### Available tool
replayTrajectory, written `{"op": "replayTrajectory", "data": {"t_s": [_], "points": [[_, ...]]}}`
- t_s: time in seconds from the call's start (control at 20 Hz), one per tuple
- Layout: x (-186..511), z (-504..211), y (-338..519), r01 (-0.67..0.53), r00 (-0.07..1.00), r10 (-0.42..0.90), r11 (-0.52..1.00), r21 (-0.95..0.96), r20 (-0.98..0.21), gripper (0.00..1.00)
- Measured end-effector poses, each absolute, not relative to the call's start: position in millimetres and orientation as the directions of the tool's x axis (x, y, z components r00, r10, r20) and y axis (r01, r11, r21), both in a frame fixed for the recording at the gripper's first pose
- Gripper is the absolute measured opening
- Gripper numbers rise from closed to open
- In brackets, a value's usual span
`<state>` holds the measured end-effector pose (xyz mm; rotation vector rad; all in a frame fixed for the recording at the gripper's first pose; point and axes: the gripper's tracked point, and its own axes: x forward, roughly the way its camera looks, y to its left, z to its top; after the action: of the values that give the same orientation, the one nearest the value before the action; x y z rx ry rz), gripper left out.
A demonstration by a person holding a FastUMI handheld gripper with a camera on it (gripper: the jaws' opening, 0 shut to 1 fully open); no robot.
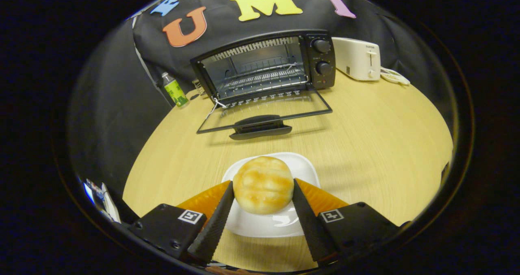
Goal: Open the toaster oven, put the food inside, and close the toaster oven door.
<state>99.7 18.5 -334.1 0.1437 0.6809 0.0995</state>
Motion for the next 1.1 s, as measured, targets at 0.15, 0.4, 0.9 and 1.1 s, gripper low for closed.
{"op": "replayTrajectory", "data": {"t_s": [0.15,0.4,0.9,1.1], "points": [[104.9,-311.6,26.4,-0.061,0.827,0.169,0.975,0.213,-0.536,0.90],[117.9,-264.5,41.9,-0.102,0.904,0.216,0.947,0.306,-0.369,0.90],[157.5,-186.2,65.3,-0.198,0.948,0.292,0.851,0.486,-0.125,0.89],[189.9,-161.3,66.7,-0.212,0.948,0.305,0.822,0.529,-0.093,0.89]]}}
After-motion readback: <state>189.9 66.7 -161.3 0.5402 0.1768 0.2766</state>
